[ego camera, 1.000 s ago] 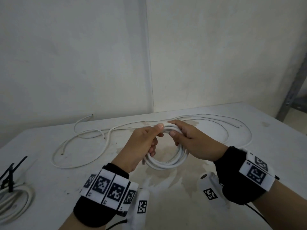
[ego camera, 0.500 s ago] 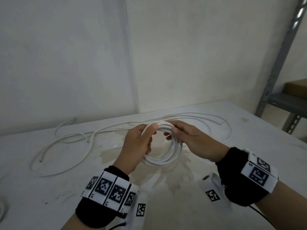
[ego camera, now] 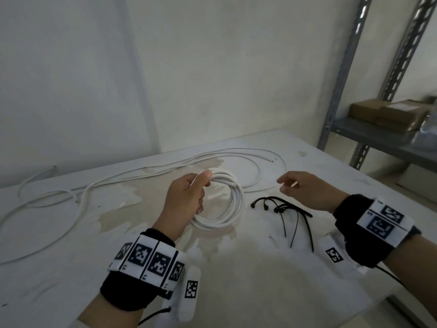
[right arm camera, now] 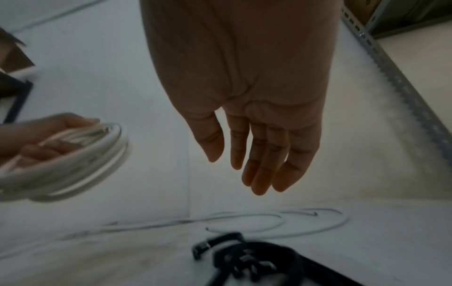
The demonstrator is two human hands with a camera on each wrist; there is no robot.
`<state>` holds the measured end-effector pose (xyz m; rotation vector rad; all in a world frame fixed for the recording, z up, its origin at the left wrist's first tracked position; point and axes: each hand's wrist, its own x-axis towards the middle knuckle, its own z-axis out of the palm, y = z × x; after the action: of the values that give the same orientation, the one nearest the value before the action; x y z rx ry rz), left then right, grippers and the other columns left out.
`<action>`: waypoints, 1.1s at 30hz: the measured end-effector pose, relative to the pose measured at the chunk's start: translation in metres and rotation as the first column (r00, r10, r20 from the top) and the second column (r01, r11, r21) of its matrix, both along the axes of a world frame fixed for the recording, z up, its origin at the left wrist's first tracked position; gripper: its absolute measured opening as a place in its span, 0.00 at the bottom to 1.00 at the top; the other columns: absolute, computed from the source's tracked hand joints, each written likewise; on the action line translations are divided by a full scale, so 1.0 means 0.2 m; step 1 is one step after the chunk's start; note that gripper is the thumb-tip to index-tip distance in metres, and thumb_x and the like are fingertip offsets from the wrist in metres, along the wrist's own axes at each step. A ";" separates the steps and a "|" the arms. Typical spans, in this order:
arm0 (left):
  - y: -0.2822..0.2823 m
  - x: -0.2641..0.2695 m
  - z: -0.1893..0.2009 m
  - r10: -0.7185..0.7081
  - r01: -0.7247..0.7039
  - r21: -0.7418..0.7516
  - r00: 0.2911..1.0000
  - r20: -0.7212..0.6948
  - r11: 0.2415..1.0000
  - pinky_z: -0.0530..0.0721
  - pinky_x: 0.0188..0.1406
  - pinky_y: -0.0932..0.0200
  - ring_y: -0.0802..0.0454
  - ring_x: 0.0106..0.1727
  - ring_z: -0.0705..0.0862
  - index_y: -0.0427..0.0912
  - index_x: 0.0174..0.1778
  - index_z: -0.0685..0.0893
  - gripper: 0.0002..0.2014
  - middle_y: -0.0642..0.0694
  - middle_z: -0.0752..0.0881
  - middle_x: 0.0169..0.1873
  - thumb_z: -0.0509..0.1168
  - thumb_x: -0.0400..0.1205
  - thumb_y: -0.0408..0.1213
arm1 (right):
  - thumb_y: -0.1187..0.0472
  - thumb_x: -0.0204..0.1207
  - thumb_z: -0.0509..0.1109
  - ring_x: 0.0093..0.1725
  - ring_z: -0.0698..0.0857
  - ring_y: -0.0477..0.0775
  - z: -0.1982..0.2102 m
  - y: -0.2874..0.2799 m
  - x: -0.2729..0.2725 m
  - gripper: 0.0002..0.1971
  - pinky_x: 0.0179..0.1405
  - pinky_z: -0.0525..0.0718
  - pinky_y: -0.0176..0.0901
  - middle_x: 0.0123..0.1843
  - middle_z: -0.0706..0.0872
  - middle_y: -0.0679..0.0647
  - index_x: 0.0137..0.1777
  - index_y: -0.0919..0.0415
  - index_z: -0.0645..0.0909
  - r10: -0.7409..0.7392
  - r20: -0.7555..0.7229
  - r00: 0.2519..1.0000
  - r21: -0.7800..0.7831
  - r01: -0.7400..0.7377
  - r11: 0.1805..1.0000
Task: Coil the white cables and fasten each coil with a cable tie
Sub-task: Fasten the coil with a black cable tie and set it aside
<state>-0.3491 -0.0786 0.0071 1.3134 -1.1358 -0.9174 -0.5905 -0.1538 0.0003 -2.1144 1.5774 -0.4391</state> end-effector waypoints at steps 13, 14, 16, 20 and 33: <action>-0.08 -0.02 0.00 0.042 -0.040 0.029 0.997 -0.065 0.999 0.65 0.15 0.67 0.60 0.14 0.62 0.37 0.34 0.79 0.15 0.55 0.65 0.12 0.61 0.82 0.42 | 0.58 0.73 0.71 0.38 0.77 0.54 -0.13 -0.15 0.12 0.17 0.29 0.71 0.36 0.34 0.77 0.54 0.29 0.59 0.68 0.040 -0.365 0.930 0.076 -0.013 0.997; -0.08 -0.01 0.00 0.047 -0.045 0.030 0.996 -0.072 0.999 0.65 0.15 0.67 0.60 0.14 0.62 0.37 0.34 0.79 0.15 0.55 0.65 0.12 0.61 0.83 0.42 | 0.60 0.73 0.70 0.38 0.78 0.54 -0.13 -0.16 0.13 0.17 0.29 0.71 0.36 0.35 0.77 0.54 0.28 0.59 0.67 0.029 -0.371 0.928 0.063 -0.006 0.998; -0.08 0.01 0.00 0.063 -0.061 0.032 0.994 -0.091 0.998 0.65 0.14 0.67 0.60 0.14 0.61 0.37 0.34 0.79 0.15 0.55 0.65 0.12 0.61 0.83 0.42 | 0.60 0.74 0.69 0.39 0.78 0.53 -0.13 -0.18 0.14 0.16 0.28 0.71 0.35 0.37 0.77 0.55 0.29 0.59 0.67 0.018 -0.375 0.927 0.052 0.002 0.999; -0.07 0.04 0.00 0.082 -0.080 0.022 0.989 -0.123 0.997 0.64 0.14 0.68 0.60 0.13 0.61 0.36 0.34 0.78 0.15 0.55 0.65 0.12 0.60 0.83 0.41 | 0.61 0.75 0.68 0.37 0.77 0.52 -0.14 -0.18 0.15 0.16 0.31 0.73 0.36 0.35 0.76 0.53 0.29 0.59 0.66 0.033 -0.391 0.920 0.078 -0.003 0.997; -0.01 0.24 0.00 0.260 -0.262 -0.013 0.961 -0.097 0.965 0.67 0.17 0.64 0.59 0.14 0.64 0.36 0.35 0.79 0.15 0.55 0.67 0.12 0.62 0.82 0.43 | 0.65 0.78 0.66 0.17 0.77 0.38 0.13 0.11 0.53 0.07 0.20 0.76 0.28 0.27 0.81 0.51 0.39 0.62 0.83 0.179 0.454 0.873 -0.106 -0.147 0.984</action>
<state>-0.3008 -0.0800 0.0066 1.3468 -0.8739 -0.7587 -0.4855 -0.1316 0.0259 -1.9761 1.1146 -0.8746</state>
